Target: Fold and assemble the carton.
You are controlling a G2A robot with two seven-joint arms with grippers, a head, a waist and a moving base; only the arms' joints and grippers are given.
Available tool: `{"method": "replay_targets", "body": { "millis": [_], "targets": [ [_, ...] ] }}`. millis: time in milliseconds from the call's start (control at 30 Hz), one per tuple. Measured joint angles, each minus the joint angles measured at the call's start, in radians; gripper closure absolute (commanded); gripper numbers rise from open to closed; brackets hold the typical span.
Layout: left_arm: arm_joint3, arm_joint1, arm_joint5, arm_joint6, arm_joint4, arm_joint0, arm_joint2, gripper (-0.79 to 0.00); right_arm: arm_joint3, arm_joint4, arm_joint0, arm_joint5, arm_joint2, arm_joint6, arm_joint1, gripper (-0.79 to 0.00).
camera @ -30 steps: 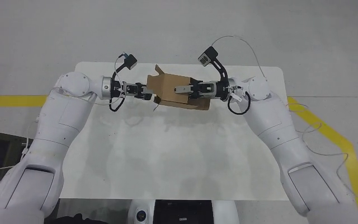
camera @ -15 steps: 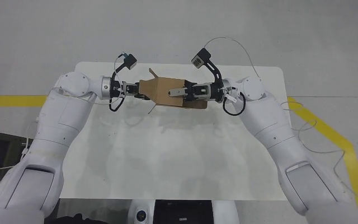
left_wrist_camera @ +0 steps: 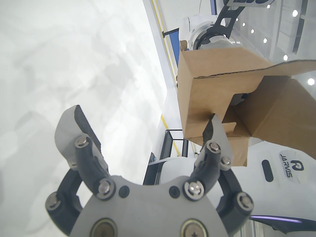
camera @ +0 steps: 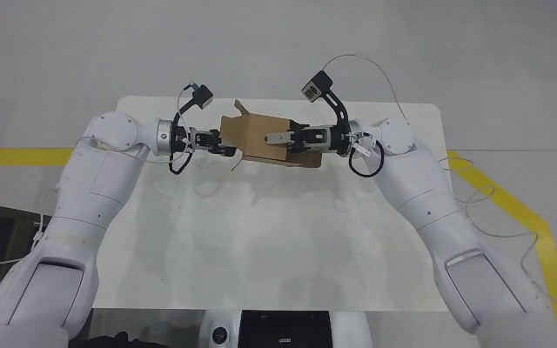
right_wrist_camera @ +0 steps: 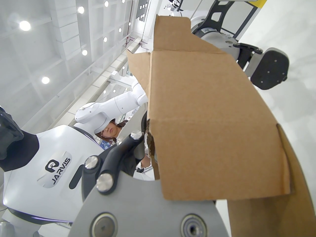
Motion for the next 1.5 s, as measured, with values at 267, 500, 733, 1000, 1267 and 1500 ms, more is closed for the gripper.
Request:
{"method": "replay_targets", "body": {
  "millis": [267, 500, 733, 1000, 1267, 1500],
  "targets": [
    [-0.015, -0.001, 0.0, -0.005, -0.002, 0.0, 0.003, -0.785, -0.003, 0.003, 0.001, 0.003, -0.004, 0.003, -0.001, 0.0],
    [-0.001, 0.004, -0.002, 0.0, 0.001, 0.002, -0.009, -0.785, 0.013, -0.001, 0.004, -0.007, 0.008, -0.007, 0.003, 0.0],
    [0.014, 0.012, -0.007, 0.016, 0.02, 0.008, -0.027, -0.785, 0.059, 0.006, 0.005, -0.045, 0.044, -0.045, 0.011, 0.0],
    [-0.055, 0.013, -0.005, 0.006, 0.033, 0.035, -0.013, -0.785, 0.132, -0.005, 0.018, -0.091, 0.055, -0.116, 0.0, 0.0],
    [-0.098, 0.014, 0.008, 0.037, 0.044, 0.044, -0.015, -0.785, 0.152, -0.049, 0.028, -0.092, 0.039, -0.166, -0.015, 0.0],
    [-0.047, 0.018, 0.024, 0.09, 0.055, 0.027, -0.038, -0.785, 0.154, -0.062, 0.031, -0.083, 0.033, -0.141, -0.022, 0.0]
  ]
}}
